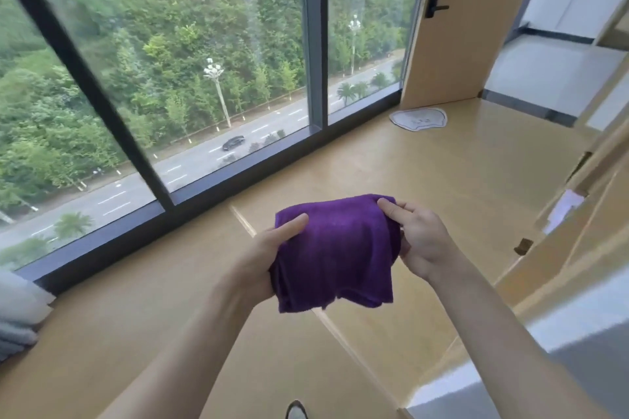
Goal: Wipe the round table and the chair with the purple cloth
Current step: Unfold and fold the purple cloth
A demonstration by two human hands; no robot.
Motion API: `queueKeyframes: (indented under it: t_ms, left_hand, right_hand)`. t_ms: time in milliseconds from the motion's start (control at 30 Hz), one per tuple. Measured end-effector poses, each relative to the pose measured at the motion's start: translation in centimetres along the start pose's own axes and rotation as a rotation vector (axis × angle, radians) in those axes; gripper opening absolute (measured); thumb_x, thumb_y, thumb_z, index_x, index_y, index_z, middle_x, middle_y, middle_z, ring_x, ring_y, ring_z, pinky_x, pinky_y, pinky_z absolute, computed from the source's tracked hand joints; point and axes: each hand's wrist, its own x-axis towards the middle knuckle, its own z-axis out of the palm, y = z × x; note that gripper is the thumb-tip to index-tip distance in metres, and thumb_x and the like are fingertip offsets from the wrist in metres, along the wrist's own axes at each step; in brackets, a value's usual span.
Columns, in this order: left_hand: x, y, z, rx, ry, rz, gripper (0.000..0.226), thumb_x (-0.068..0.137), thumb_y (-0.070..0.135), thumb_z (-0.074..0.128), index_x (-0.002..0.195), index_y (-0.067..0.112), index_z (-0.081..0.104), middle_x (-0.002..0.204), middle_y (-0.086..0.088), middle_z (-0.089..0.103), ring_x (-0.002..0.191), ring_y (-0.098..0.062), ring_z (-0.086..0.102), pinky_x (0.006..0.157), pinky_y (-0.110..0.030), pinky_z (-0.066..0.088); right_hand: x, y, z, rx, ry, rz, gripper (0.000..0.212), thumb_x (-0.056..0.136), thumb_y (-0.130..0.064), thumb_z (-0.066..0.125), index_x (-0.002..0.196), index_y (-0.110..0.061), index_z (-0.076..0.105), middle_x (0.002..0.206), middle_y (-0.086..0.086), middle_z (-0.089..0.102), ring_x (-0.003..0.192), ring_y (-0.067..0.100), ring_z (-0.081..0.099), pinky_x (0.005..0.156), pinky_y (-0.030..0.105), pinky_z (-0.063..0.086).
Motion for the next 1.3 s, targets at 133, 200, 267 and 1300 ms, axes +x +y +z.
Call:
queueKeyframes:
  t_ms: [133, 200, 267, 1300]
  left_hand:
    - [8.7, 5.0, 3.7, 0.005, -0.092, -0.095, 0.038, 0.085, 0.018, 0.074, 0.117, -0.001, 0.065, 0.099, -0.018, 0.077, 0.081, -0.029, 0.077, 0.061, -0.036, 0.061]
    - [13.0, 7.0, 6.7, 0.029, -0.146, -0.118, 0.039, 0.085, 0.018, 0.074, 0.119, 0.0, 0.065, 0.099, -0.017, 0.077, 0.08, -0.029, 0.076, 0.059, -0.035, 0.06]
    - [17.8, 8.8, 10.3, 0.069, -0.2, -0.139, 0.036, 0.086, 0.02, 0.073, 0.116, 0.001, 0.066, 0.096, -0.017, 0.077, 0.077, -0.028, 0.076, 0.058, -0.034, 0.06]
    - [82.7, 18.0, 72.4, 0.686, -0.828, -0.513, 0.044, 0.081, 0.007, 0.073, 0.123, 0.002, 0.062, 0.115, -0.024, 0.072, 0.103, -0.041, 0.071, 0.082, -0.049, 0.059]
  right_hand:
    - [8.7, -4.4, -0.7, 0.19, 0.067, 0.065, 0.022, 0.097, -0.018, 0.068, 0.107, 0.001, 0.073, 0.097, 0.013, 0.076, 0.08, 0.021, 0.074, 0.066, 0.028, 0.06]
    - [11.8, -6.5, -2.8, 0.276, 0.085, 0.062, 0.023, 0.098, -0.02, 0.065, 0.108, -0.002, 0.074, 0.101, 0.011, 0.076, 0.085, 0.02, 0.075, 0.071, 0.029, 0.061]
    - [14.7, -8.2, -5.8, 0.327, 0.093, 0.023, 0.023, 0.099, -0.019, 0.06, 0.109, -0.003, 0.074, 0.101, 0.009, 0.075, 0.089, 0.021, 0.073, 0.081, 0.032, 0.059]
    - [64.1, -26.0, -53.3, 0.369, 1.163, -0.074, 0.025, 0.095, -0.034, 0.066, 0.109, -0.013, 0.065, 0.112, 0.015, 0.071, 0.105, 0.033, 0.07, 0.093, 0.049, 0.055]
